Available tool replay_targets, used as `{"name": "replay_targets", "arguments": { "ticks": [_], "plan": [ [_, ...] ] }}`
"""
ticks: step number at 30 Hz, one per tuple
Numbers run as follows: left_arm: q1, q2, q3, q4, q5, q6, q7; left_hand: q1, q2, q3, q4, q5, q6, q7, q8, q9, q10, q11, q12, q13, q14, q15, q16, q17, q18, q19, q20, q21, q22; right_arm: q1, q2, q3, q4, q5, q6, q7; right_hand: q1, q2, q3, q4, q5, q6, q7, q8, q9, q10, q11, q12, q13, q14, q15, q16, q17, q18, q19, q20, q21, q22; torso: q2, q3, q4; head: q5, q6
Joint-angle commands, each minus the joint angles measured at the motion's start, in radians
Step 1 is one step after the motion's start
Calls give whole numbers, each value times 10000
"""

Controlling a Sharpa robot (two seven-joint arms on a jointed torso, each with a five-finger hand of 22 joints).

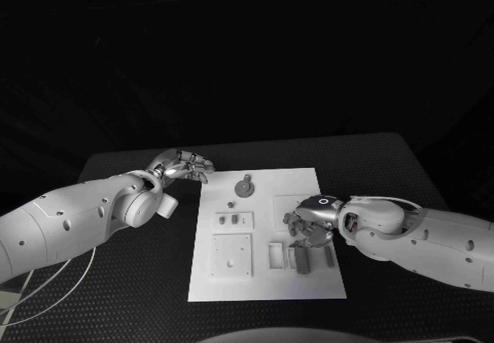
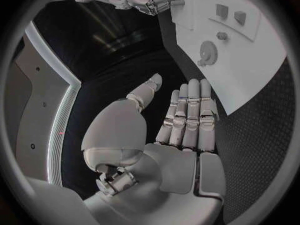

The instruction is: Assemble the parts on the task board

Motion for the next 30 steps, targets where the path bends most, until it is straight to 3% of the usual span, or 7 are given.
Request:
{"name": "replay_targets", "arguments": {
  "ticks": [1,11,30],
  "plan": [
    [11,22,7,14,77,145,60,-83,-14,-38,2,8,-58,-15,57,-9,-76,17,0,-16,45,48,-49,20,38,-52,13,20,-16,-18,23,-5,-19,-178,181,-48,52,-57,-64,-16,14,-40,5,-18,12,-81,-5,-33,-3,-67,17,1,-15,63,-78,23,-13,223,-4,7,-3,8,-11],
    [11,24,7,0,77,159,61,-82,-8,-38,3,8,-60,-15,60,-12,-76,17,1,-18,47,47,-57,30,39,-50,13,21,-23,-106,59,-87,-63,-275,349,39,200,128,-129,-37,20,163,-56,98,95,17,-56,25,29,-62,-13,104,-47,63,-99,32,44,228,-3,14,-6,22,-58],
    [10,42,7,-28,77,183,57,-77,2,-38,2,8,-58,-15,67,-15,-72,16,4,-21,51,46,-71,48,39,-47,12,21,-35,-313,185,-91,-164,-590,256,109,565,393,-171,-88,24,552,-210,264,200,355,-199,173,88,123,-117,347,-116,63,-2,-47,216,228,-3,11,-6,76,-142]
  ]
}}
